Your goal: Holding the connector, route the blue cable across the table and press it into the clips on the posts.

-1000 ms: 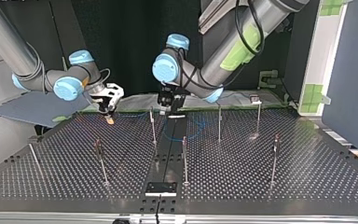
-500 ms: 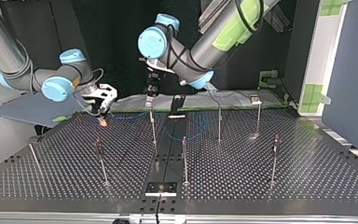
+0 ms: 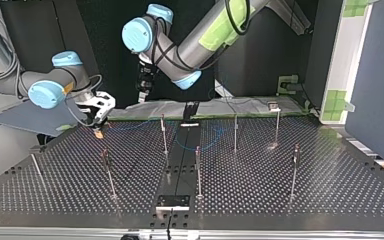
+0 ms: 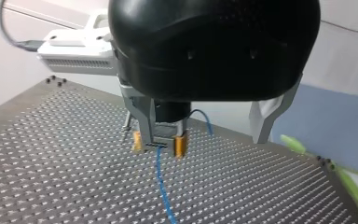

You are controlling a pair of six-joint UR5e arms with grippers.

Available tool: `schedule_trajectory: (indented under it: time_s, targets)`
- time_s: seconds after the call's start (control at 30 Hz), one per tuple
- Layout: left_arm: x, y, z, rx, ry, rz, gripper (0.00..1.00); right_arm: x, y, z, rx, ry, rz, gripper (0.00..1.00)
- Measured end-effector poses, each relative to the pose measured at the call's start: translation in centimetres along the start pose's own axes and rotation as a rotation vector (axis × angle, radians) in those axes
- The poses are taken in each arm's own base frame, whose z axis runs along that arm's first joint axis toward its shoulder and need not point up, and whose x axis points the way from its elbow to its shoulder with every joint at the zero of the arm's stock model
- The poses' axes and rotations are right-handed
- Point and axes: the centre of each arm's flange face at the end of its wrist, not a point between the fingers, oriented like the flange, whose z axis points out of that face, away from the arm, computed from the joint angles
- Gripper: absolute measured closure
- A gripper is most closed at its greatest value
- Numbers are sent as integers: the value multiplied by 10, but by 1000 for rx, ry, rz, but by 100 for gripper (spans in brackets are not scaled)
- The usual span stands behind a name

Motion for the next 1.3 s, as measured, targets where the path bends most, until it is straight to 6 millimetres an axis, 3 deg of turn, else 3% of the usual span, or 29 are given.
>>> schedule_trajectory:
  time_s: [0.43, 0.97, 1.1, 1.3]
  targets:
    - [29, -8, 25, -54, 68, 8, 0, -2, -5, 0, 31, -4, -2, 100]
    - [56, -7, 83, -129, 8, -38, 0, -3, -7, 1, 42, -6, -1, 100]
    - [51, -6, 96, -143, -27, -57, 0, -3, -7, 1, 42, -6, -1, 100]
    - [28, -11, 108, -158, -95, -92, 0, -3, -7, 1, 41, -5, -1, 100]
